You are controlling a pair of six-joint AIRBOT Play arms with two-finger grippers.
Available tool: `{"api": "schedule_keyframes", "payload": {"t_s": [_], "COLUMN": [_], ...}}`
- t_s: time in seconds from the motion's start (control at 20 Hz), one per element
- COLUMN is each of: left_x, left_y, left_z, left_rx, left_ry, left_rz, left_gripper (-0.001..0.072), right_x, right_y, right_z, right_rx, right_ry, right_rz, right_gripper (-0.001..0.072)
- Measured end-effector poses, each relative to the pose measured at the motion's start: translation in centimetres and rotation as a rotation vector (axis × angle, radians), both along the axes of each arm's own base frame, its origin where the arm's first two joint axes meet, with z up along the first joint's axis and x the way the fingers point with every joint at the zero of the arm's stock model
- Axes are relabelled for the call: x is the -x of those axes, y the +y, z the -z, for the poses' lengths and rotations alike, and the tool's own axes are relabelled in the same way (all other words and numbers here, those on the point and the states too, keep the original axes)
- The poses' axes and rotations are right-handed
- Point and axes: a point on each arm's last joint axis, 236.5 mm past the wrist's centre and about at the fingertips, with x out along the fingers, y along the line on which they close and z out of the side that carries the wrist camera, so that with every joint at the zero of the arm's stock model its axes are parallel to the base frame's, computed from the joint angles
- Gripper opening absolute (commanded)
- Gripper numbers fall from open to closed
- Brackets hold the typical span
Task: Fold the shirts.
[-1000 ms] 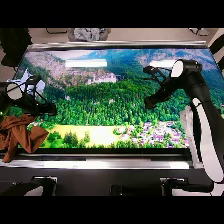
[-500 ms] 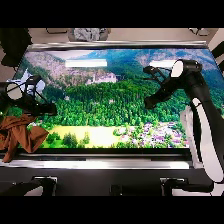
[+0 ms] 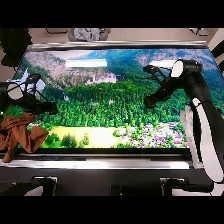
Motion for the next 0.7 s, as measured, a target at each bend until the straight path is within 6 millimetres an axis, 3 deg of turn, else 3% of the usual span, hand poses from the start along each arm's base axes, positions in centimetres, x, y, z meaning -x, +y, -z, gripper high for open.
{"api": "schedule_keyframes", "payload": {"t_s": [0.3, 0.45, 0.55, 0.7], "left_x": [-1.5, -2.2, -2.7, -1.8], "left_y": [-0.5, 0.5, 3.8, 11.3], "left_z": [-0.3, -0.6, -1.3, -1.9], "left_rx": [0.031, -0.002, -0.074, -0.114], "left_ry": [-0.059, -0.09, -0.112, -0.104], "left_rz": [-0.049, -0.044, -0.076, -0.261], "left_gripper": [0.0668, 0.072, 0.072, 0.072], "right_x": [-0.2, -0.2, -0.1, 0.0], "right_y": [0.0, 0.0, 0.0, -0.1], "right_z": [0.0, 0.0, 0.0, 0.0], "right_rx": [0.0, 0.0, 0.002, 0.003], "right_ry": [-0.008, -0.008, -0.006, 0.0], "right_rz": [0.002, 0.001, 0.001, 0.006], "right_gripper": [0.0676, 0.0677, 0.0677, 0.0677]}}
